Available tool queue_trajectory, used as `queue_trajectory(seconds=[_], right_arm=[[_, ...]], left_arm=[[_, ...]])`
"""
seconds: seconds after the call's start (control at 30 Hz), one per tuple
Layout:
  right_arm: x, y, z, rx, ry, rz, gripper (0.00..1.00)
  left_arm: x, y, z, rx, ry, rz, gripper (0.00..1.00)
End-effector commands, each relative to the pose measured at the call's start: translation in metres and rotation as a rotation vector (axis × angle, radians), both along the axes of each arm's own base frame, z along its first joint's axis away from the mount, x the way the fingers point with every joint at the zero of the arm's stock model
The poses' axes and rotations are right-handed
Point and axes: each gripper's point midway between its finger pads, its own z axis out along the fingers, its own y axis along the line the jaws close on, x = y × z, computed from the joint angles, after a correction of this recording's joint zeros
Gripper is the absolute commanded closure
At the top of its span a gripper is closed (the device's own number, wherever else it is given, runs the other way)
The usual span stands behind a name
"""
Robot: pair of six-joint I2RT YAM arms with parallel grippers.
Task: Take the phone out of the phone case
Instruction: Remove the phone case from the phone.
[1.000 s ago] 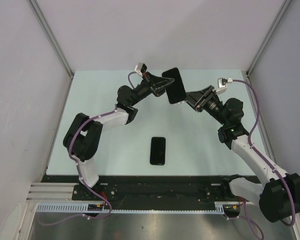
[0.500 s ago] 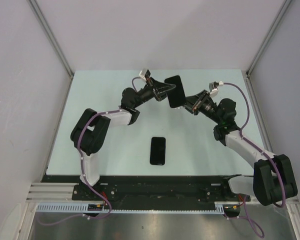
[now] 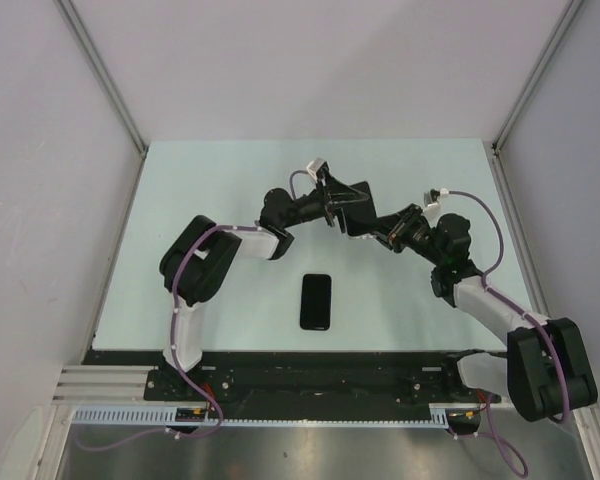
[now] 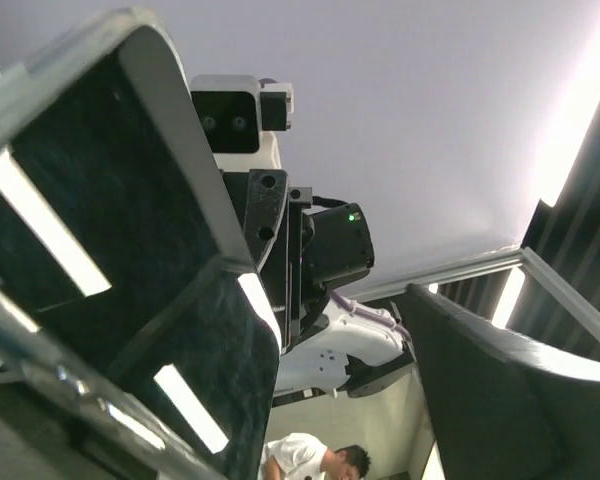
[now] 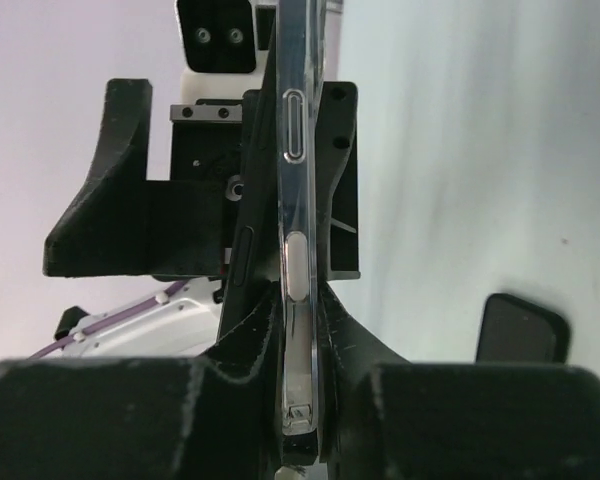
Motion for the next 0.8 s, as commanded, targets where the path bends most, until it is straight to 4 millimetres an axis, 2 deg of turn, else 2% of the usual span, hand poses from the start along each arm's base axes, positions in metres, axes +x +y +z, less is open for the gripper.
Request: queue_trajectory(seconds=[0.0, 0.03, 0.07, 0.1, 0.13, 0.17, 0.2, 0.27, 0.3, 0.37, 0.4, 0.43, 0.47, 0.53, 0.57, 0.6, 0.7, 0.77], right_arm=[[0.012, -0.031, 0.012, -0.106, -0.086, -0.165, 1.00], [0.012, -0.039, 0.004, -0.149, -0.064, -0.191, 1.00], [0.009, -0.046, 0.013, -0.157, -0.088, -0.219, 1.00], [0.010, -0.055, 0.013, -0.177, -0.087, -0.259, 1.00], [0.009, -0.068, 0.003, -0.229, -0.061, -0.294, 1.00], [0.006, -0.076, 0.014, -0.244, -0.089, -0.325, 1.00], [0.004, -0.087, 0.001, -0.300, -0.036, -0.365, 1.00], [0.001, -0.106, 0.000, -0.417, -0.052, -0.415, 1.00], [-0.003, -0.118, -0.011, -0.488, 0.007, -0.453, 1.00], [-0.004, -0.139, -0.022, -0.633, 0.030, -0.511, 1.00], [-0.009, -0.147, -0.032, -0.694, 0.081, -0.517, 1.00], [-0.011, -0.154, -0.038, -0.744, 0.099, -0.530, 1.00], [-0.012, -0.167, -0.044, -0.812, 0.116, -0.562, 1.00], [-0.020, -0.175, -0.061, -0.890, 0.178, -0.552, 1.00], [-0.023, -0.181, -0.068, -0.938, 0.201, -0.556, 1.00], [-0.023, -0.183, -0.076, -0.967, 0.227, -0.551, 1.00], [-0.026, -0.185, -0.094, -1.031, 0.279, -0.517, 1.00], [-0.027, -0.183, -0.102, -1.058, 0.299, -0.497, 1.00]], left_arm=[[-0.047, 0.013, 0.031, -0.155, -0.293, -0.093, 0.04], [-0.046, 0.013, 0.027, -0.140, -0.283, -0.094, 0.00], [-0.046, 0.012, 0.024, -0.132, -0.279, -0.095, 0.00], [-0.046, 0.013, 0.022, -0.121, -0.292, -0.090, 0.00], [-0.045, 0.013, 0.013, -0.089, -0.269, -0.088, 0.00], [-0.045, 0.013, 0.010, -0.073, -0.272, -0.085, 0.00], [-0.042, 0.014, 0.006, -0.042, -0.277, -0.072, 0.00], [-0.043, 0.016, -0.007, 0.012, -0.304, -0.061, 0.00], [-0.039, 0.015, -0.020, 0.074, -0.259, -0.060, 0.00], [-0.036, 0.017, -0.027, 0.148, -0.327, -0.025, 0.00], [-0.031, 0.015, -0.050, 0.265, -0.242, -0.033, 0.00], [-0.024, 0.017, -0.047, 0.322, -0.259, 0.011, 0.00], [-0.023, 0.021, -0.081, 0.484, -0.253, 0.002, 0.00], [-0.008, 0.022, -0.079, 0.609, -0.353, 0.072, 0.00], [-0.010, 0.026, -0.088, 0.671, -0.324, 0.063, 0.00], [-0.009, 0.023, -0.084, 0.683, -0.340, 0.068, 0.00], [-0.009, 0.020, -0.091, 0.736, -0.341, 0.068, 0.00], [-0.008, 0.021, -0.107, 0.806, -0.334, 0.061, 0.00]])
